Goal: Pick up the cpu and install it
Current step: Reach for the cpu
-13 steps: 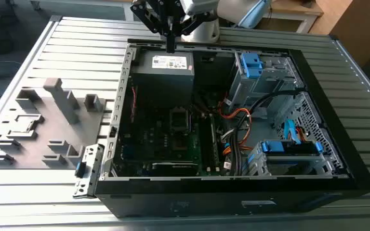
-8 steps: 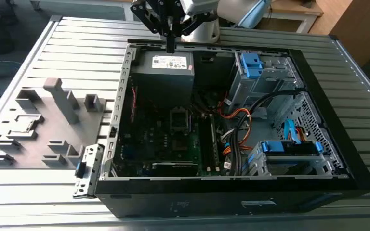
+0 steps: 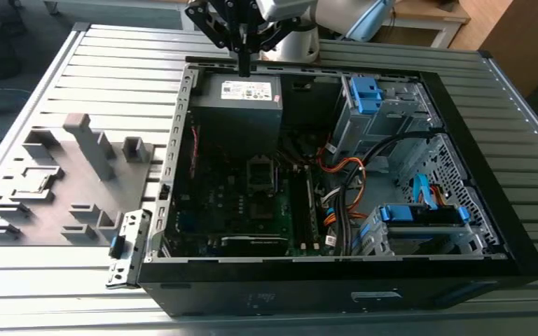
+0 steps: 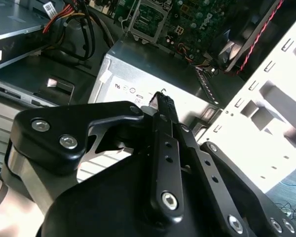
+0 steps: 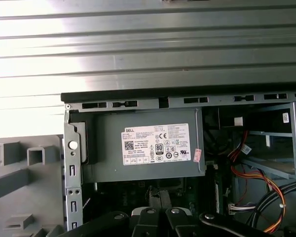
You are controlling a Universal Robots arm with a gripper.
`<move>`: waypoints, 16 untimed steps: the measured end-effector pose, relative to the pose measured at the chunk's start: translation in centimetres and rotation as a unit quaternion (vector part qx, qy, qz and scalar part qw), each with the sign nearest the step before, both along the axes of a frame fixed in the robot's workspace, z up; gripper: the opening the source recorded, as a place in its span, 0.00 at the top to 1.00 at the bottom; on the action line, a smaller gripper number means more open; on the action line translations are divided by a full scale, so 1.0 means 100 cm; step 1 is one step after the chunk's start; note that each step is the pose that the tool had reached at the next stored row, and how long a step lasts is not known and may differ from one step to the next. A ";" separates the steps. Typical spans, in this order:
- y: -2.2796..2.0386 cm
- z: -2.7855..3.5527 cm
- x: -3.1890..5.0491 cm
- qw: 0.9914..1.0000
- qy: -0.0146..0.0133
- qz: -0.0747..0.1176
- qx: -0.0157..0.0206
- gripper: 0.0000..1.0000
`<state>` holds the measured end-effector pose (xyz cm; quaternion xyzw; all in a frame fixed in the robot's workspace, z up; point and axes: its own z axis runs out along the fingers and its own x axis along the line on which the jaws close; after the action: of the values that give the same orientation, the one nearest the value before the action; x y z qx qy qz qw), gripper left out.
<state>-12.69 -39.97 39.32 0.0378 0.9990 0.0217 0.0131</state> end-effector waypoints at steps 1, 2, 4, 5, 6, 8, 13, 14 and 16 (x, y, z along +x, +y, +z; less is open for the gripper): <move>0.0002 0.0000 -0.0009 1.000 0.000 0.000 0.000 0.89; 0.0003 -0.0001 -0.0018 1.000 0.000 0.000 0.000 0.89; 0.0006 -0.0001 -0.0036 1.000 0.000 0.000 0.000 0.89; 0.0008 -0.0002 -0.0044 1.000 0.000 0.000 0.000 0.89; 0.0010 -0.0002 -0.0052 1.000 0.000 0.000 0.000 0.89; 0.0015 -0.0003 -0.0069 1.000 0.000 0.000 0.000 0.89; 0.0029 -0.0007 -0.0120 1.000 0.000 0.000 0.000 0.89; 0.0033 -0.0007 -0.0129 1.000 0.000 0.000 0.000 0.89; 0.0039 -0.0008 -0.0149 1.000 0.000 0.000 0.000 0.89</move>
<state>-14.18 -39.58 39.25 0.0378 0.9990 0.0217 0.0131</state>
